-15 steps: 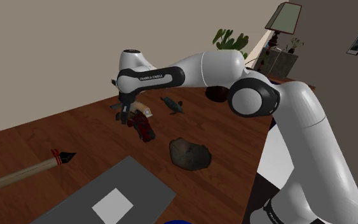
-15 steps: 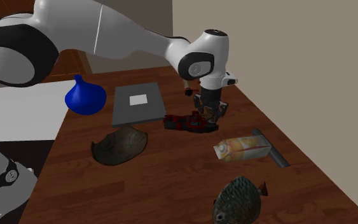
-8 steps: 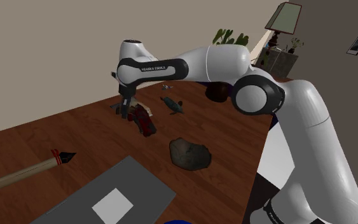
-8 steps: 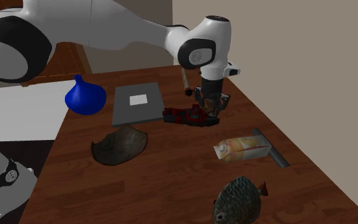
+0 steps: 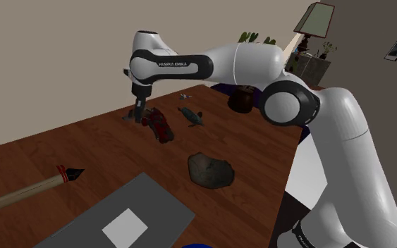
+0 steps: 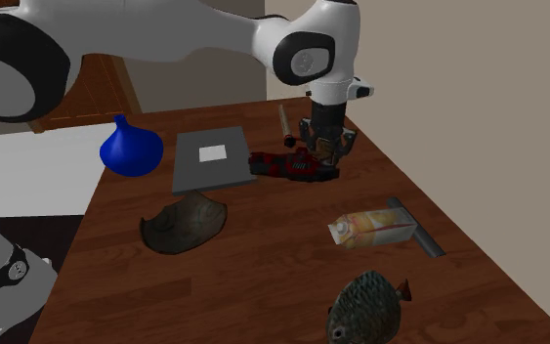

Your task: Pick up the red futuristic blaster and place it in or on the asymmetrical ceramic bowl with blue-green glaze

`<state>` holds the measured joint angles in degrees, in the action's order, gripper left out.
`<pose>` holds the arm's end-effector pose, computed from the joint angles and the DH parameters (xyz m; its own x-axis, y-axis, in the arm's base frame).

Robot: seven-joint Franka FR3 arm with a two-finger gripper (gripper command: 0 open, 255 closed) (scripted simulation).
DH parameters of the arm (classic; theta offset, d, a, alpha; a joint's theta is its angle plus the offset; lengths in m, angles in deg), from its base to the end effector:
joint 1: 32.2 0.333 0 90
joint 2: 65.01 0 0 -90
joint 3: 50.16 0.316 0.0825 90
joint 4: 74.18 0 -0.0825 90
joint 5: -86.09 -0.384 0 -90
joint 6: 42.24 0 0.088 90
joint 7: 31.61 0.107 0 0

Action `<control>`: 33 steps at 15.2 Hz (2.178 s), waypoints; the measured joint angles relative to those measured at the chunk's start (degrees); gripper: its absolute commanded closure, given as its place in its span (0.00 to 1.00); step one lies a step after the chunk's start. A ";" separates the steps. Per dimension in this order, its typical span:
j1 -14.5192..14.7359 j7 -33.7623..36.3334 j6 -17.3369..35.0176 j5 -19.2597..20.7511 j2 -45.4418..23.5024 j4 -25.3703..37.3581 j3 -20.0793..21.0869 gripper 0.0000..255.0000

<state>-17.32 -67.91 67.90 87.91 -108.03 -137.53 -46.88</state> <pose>0.7292 0.2226 0.3782 0.5849 0.8089 0.0589 0.8088 -0.5872 0.0326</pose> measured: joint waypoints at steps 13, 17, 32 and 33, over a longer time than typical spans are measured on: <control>-2.08 -1.29 12.64 -1.20 24.57 -37.18 0.29 1.00; -3.30 -3.16 16.67 -2.09 33.99 -50.68 -0.04 1.00; -4.32 -6.17 26.32 -3.48 51.21 -77.57 -1.06 1.00; -4.32 -6.18 27.16 -3.48 50.69 -77.90 -1.05 1.00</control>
<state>-21.64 -74.09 95.06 84.43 -57.34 -215.43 -47.94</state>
